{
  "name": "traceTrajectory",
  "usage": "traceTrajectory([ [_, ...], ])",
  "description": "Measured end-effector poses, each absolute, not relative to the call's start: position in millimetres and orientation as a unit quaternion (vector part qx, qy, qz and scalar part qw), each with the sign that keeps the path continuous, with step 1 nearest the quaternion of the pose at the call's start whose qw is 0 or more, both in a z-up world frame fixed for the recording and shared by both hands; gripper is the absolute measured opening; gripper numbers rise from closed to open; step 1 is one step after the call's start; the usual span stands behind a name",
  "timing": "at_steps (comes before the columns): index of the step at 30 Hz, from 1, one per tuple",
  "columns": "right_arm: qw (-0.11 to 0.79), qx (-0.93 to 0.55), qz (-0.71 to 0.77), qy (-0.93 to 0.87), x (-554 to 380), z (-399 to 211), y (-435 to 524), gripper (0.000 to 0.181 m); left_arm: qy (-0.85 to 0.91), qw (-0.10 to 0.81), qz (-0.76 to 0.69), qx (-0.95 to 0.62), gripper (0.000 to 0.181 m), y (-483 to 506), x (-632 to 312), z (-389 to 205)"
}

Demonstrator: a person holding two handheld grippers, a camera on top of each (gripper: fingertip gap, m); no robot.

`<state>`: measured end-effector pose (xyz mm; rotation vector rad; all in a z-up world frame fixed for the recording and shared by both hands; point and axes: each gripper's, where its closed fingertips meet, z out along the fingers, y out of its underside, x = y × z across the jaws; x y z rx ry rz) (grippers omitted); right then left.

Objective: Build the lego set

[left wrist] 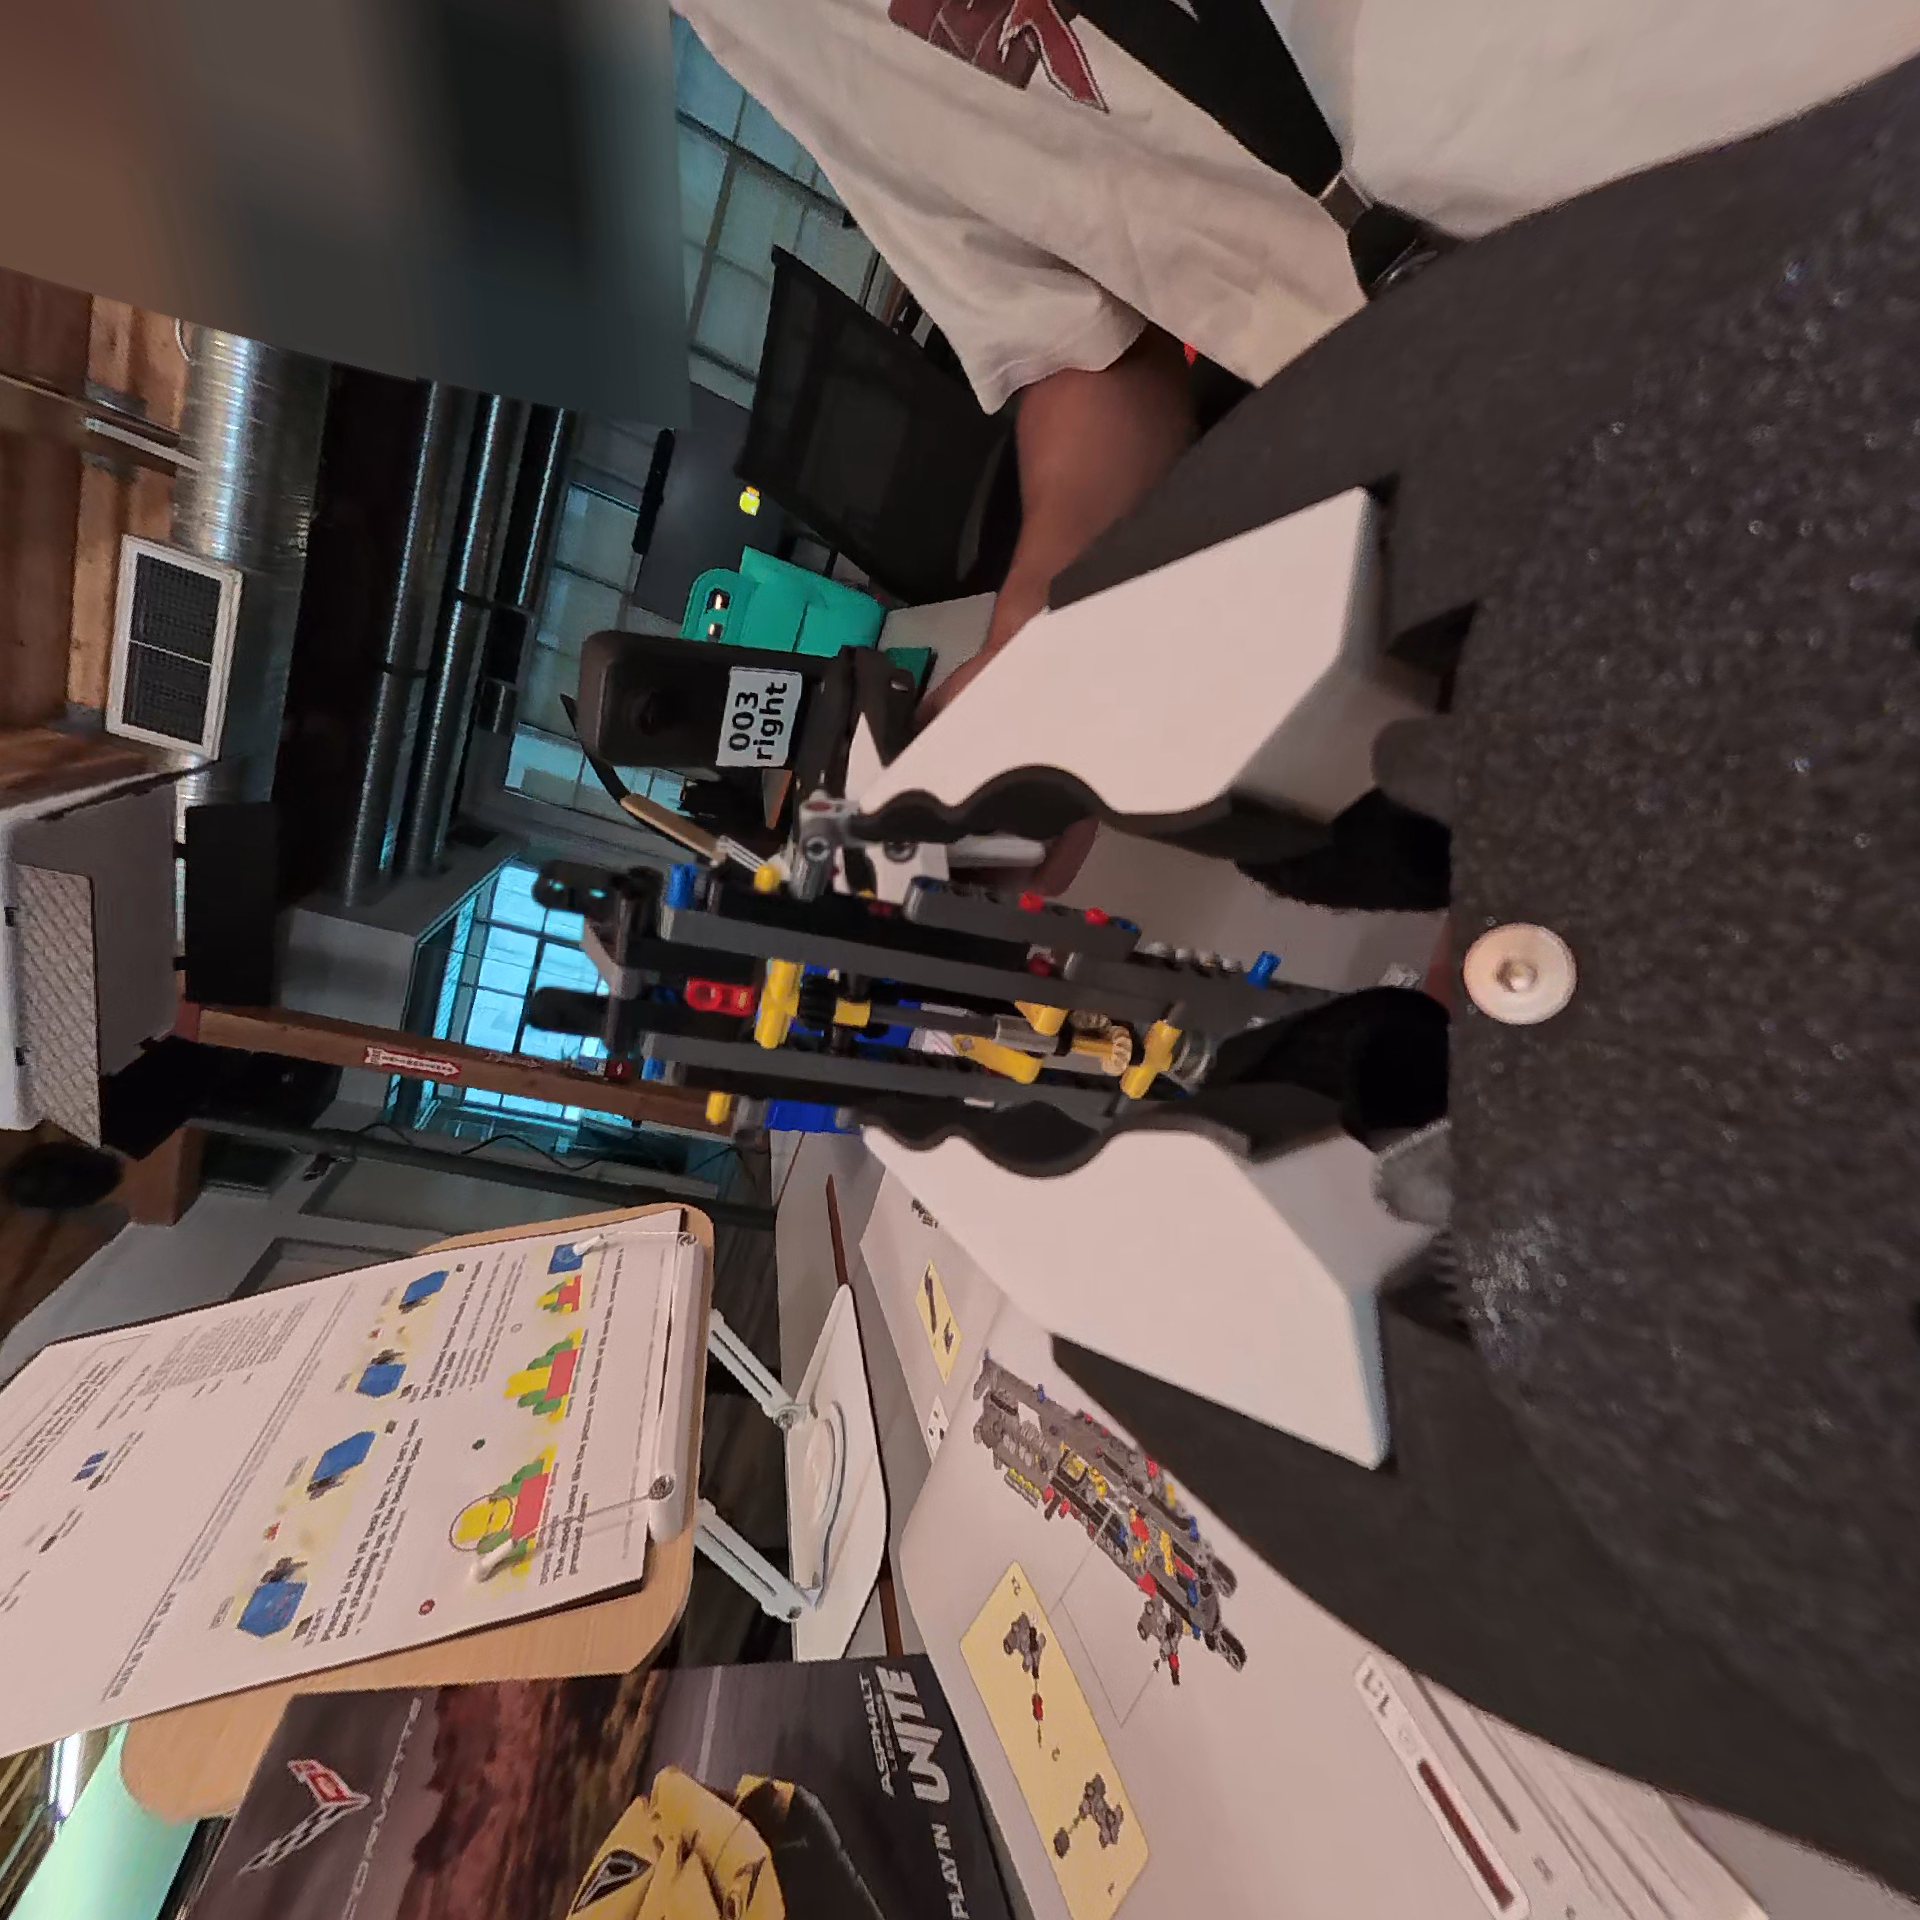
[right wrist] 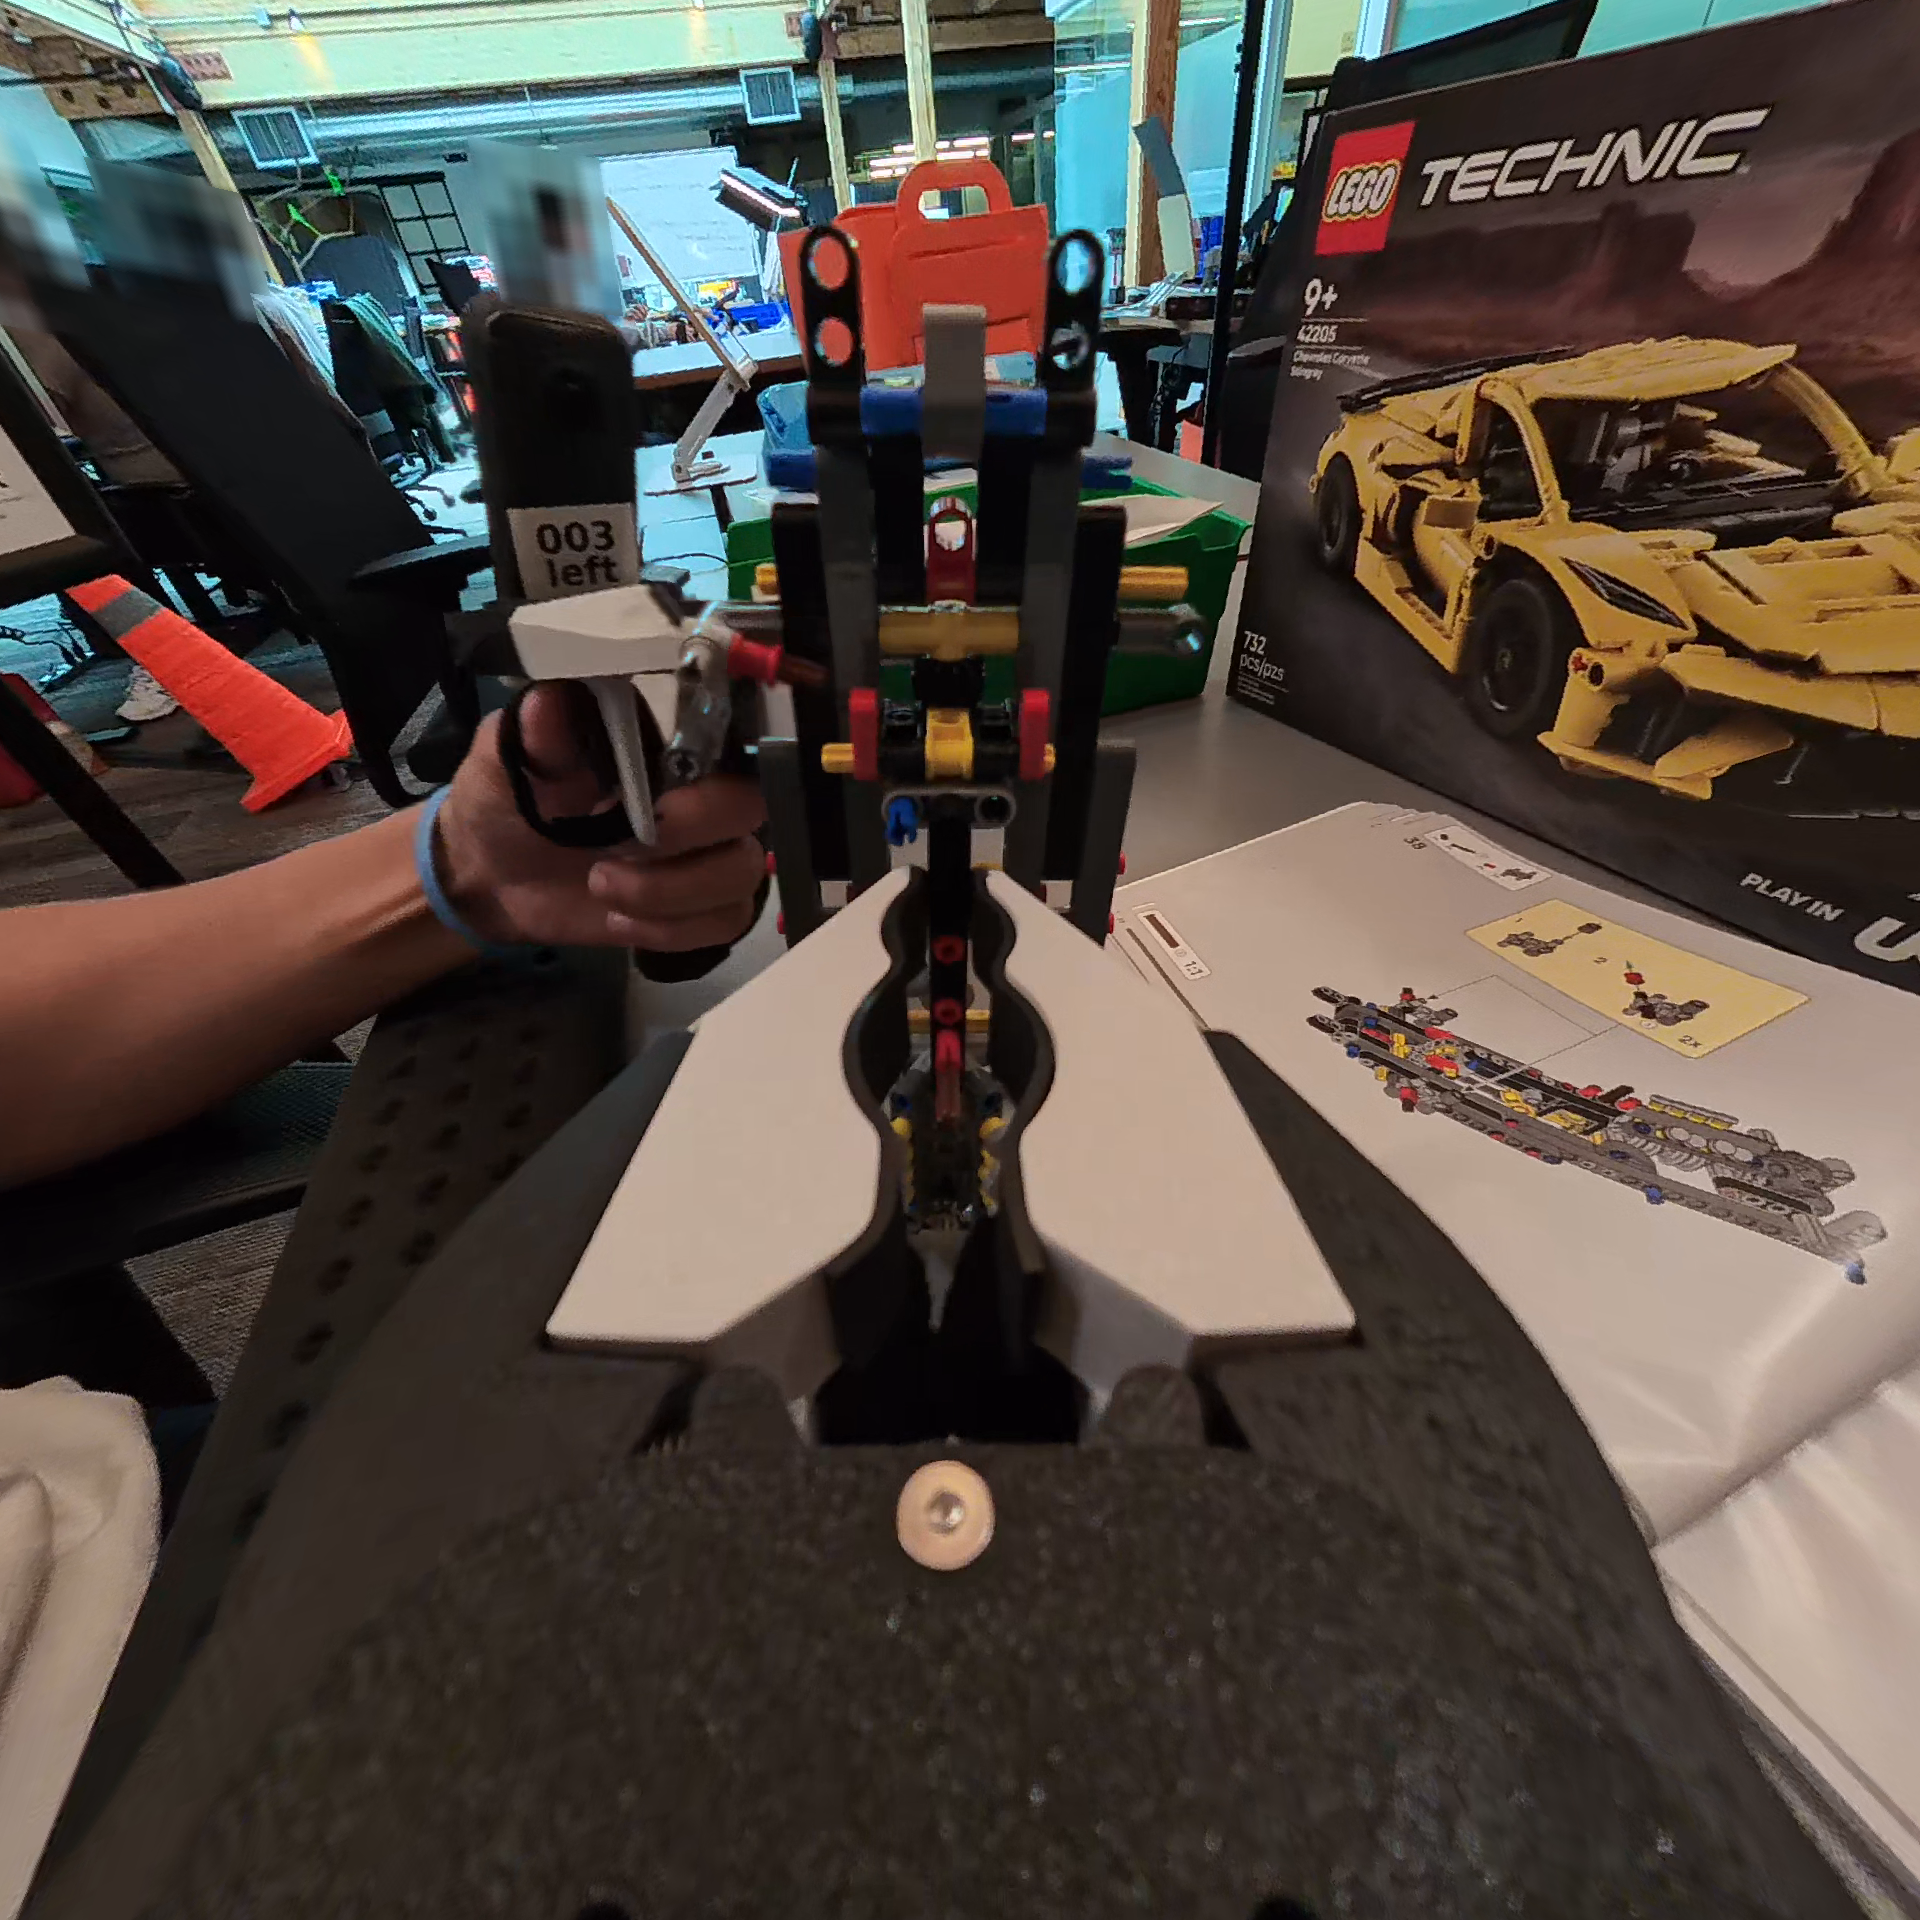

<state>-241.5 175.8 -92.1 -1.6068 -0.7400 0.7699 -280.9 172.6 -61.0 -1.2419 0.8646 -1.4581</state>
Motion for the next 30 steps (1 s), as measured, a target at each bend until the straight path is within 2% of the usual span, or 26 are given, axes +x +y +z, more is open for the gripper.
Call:
traceTrajectory([
  [2, 0.571, -0.692, 0.324, -0.300, -240, -92, 179, 0.006, 0.370, 0.498, -0.574, -0.534, 0.051, 165, -279, -69],
  [8, 0.579, -0.713, 0.304, -0.254, -236, -91, 186, 0.006, 0.374, 0.544, -0.371, -0.654, 0.057, 173, -266, -110],
  [11, 0.581, -0.720, 0.295, -0.236, -237, -91, 188, 0.006, 0.356, 0.560, -0.340, -0.666, 0.051, 173, -259, -109],
  [13, 0.583, -0.723, 0.293, -0.229, -238, -91, 187, 0.006, 0.345, 0.579, -0.308, -0.672, 0.037, 179, -258, -106],
  [15, 0.582, -0.724, 0.294, -0.224, -239, -91, 186, 0.006, 0.327, 0.599, -0.302, -0.665, 0.019, 183, -258, -98],
  [20, 0.582, -0.719, 0.293, -0.241, -245, -91, 180, 0.006, 0.312, 0.598, -0.321, -0.665, 0.010, 187, -250, -91],
  [27, 0.582, -0.720, 0.298, -0.235, -246, -91, 178, 0.007, 0.329, 0.621, -0.300, -0.645, 0.006, 196, -244, -90],
  [30, 0.580, -0.714, 0.306, -0.243, -245, -91, 178, 0.007, 0.352, 0.603, -0.312, -0.644, 0.007, 194, -243, -92],
])
